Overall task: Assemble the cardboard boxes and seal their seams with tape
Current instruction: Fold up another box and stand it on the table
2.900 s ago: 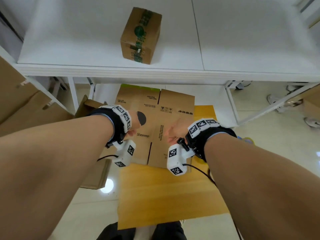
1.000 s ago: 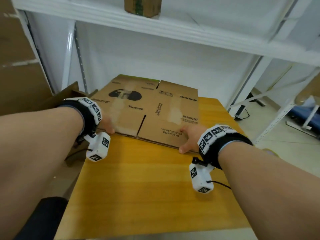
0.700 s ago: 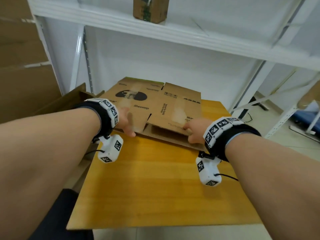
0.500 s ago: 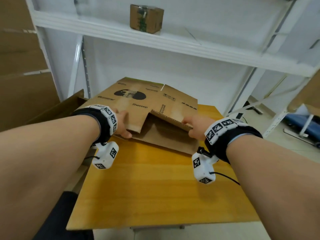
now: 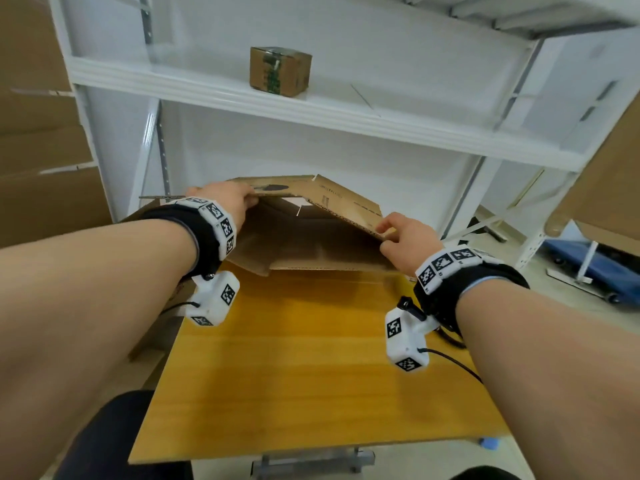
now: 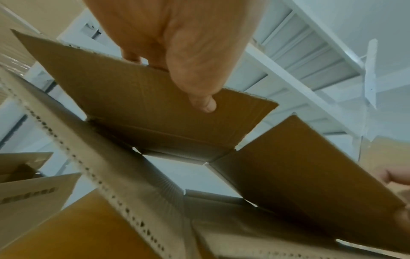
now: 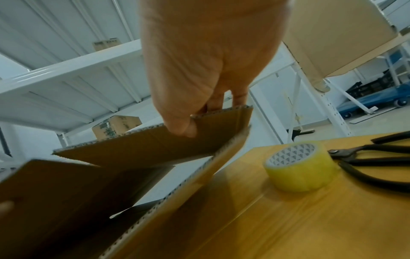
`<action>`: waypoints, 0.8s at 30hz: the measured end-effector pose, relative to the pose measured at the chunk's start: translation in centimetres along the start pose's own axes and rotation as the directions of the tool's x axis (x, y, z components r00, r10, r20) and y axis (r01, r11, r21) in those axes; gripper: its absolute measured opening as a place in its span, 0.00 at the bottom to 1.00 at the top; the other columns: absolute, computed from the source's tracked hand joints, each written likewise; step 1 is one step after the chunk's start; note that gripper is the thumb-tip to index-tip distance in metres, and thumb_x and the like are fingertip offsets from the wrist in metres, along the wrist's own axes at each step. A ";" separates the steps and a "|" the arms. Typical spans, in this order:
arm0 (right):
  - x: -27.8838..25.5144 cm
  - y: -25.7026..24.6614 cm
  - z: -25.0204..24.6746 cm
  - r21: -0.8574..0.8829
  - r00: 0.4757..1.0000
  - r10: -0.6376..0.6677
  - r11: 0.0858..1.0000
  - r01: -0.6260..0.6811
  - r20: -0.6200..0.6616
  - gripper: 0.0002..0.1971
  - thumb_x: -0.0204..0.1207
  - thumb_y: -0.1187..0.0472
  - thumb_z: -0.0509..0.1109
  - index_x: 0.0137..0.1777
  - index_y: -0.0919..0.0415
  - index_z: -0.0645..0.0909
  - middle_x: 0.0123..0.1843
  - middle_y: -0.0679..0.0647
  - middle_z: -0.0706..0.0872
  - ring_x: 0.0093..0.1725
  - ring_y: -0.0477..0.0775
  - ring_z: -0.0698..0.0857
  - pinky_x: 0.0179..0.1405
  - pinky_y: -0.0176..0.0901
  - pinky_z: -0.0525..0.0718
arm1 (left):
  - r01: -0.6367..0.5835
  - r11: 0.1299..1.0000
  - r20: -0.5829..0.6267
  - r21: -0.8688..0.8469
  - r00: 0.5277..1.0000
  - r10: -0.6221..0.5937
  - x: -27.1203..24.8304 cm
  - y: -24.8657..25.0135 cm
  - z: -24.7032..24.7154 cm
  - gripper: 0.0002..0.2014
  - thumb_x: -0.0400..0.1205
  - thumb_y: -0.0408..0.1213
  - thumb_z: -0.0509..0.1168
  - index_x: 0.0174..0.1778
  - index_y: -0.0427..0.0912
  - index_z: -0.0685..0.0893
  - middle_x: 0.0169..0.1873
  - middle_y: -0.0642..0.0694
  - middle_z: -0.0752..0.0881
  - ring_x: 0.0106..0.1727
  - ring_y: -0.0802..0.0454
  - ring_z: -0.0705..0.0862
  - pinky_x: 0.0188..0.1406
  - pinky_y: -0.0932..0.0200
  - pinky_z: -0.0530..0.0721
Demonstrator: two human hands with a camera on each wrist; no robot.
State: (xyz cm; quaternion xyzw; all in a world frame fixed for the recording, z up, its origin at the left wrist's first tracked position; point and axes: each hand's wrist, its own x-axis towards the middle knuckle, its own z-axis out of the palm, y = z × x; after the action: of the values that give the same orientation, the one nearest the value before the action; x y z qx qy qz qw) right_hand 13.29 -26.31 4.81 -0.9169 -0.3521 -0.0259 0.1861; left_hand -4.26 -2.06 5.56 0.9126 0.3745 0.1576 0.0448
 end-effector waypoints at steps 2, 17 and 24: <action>0.2 0.4 -0.2 -0.021 0.999 0.050 0.999 -0.050 -0.004 0.21 0.79 0.61 0.67 0.70 0.43 0.74 0.58 0.55 0.86 0.45 0.55 0.87 0.48 0.54 0.91 | -0.013 0.993 -0.057 -0.116 0.998 0.007 0.4 0.7 -0.5 0.12 0.88 0.49 0.53 0.59 0.52 0.79 0.46 0.46 0.83 0.48 0.42 0.81 0.56 0.47 0.76; 0.1 0.3 0.2 -0.177 0.987 -0.159 0.971 0.159 0.012 0.36 0.83 0.66 0.61 0.84 0.32 0.57 0.79 0.51 0.72 0.65 0.55 0.82 0.62 0.44 0.84 | 0.059 0.770 -0.094 -0.635 0.984 -0.152 -1.3 -0.9 -2.5 0.19 0.87 0.46 0.58 0.73 0.44 0.77 0.62 0.39 0.83 0.59 0.42 0.80 0.55 0.54 0.72; 0.5 -1.6 -1.3 -0.078 0.942 -0.213 0.977 0.199 -0.261 0.32 0.82 0.71 0.59 0.82 0.44 0.69 0.81 0.52 0.69 0.73 0.58 0.76 0.70 0.48 0.76 | 0.099 0.694 -0.081 -0.713 0.972 -0.221 -0.7 -1.8 -3.7 0.21 0.87 0.49 0.58 0.74 0.43 0.76 0.64 0.42 0.82 0.65 0.41 0.79 0.59 0.54 0.73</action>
State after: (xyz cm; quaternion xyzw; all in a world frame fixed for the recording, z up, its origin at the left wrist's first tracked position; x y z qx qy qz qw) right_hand 12.70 -25.38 6.61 -0.8676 -0.4168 -0.1778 0.2048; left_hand -7.15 -1.37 8.46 0.7744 0.3667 0.3565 0.3725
